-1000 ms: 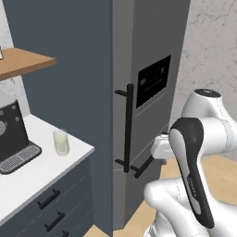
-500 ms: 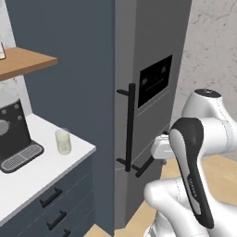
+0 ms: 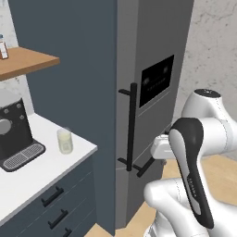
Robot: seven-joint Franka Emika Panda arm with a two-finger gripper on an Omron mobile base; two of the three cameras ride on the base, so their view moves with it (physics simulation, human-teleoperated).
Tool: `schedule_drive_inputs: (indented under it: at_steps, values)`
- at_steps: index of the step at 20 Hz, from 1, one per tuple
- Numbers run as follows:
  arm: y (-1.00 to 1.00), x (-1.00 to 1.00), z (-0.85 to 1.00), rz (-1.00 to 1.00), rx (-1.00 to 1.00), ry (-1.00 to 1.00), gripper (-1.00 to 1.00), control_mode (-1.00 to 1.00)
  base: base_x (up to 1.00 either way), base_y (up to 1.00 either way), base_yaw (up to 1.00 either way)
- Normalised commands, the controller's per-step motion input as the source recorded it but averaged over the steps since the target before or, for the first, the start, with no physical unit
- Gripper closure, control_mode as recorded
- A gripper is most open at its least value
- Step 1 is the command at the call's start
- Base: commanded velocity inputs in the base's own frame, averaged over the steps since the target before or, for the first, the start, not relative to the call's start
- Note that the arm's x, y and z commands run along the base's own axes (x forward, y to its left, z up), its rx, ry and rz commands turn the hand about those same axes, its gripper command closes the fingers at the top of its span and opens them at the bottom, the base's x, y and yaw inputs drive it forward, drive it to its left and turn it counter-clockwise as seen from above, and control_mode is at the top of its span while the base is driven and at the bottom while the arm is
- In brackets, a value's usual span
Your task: Grab a lemon wedge from the fridge and one ice cube from the ice bowl, and put them in the glass of lemonade.
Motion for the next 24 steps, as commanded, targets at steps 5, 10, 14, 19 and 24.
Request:
schedule_drive_inputs:
  at_steps: [5, 10, 14, 19, 24]
  values:
    - [0.0, 0.01, 0.0, 0.0, 0.0, -0.01, -1.0, -1.0, 0.0, 0.01, 0.0]
    - [0.0, 0.17, 0.21, 0.08, 0.06, -0.19, -1.0, -1.0, 0.0, 0.0, 0.0]
    - [0.0, 0.02, 0.37, 0.1, 0.15, -0.27, -1.0, -1.0, 0.0, 0.0, 0.0]
    - [0.01, 0.0, 0.99, 0.07, -0.05, -0.36, -1.0, -1.0, 0.0, 0.0, 0.0]
    - [0.0, 0.0, 0.95, 0.0, -0.19, -0.18, -1.0, -1.0, 0.0, 0.0, 0.0]
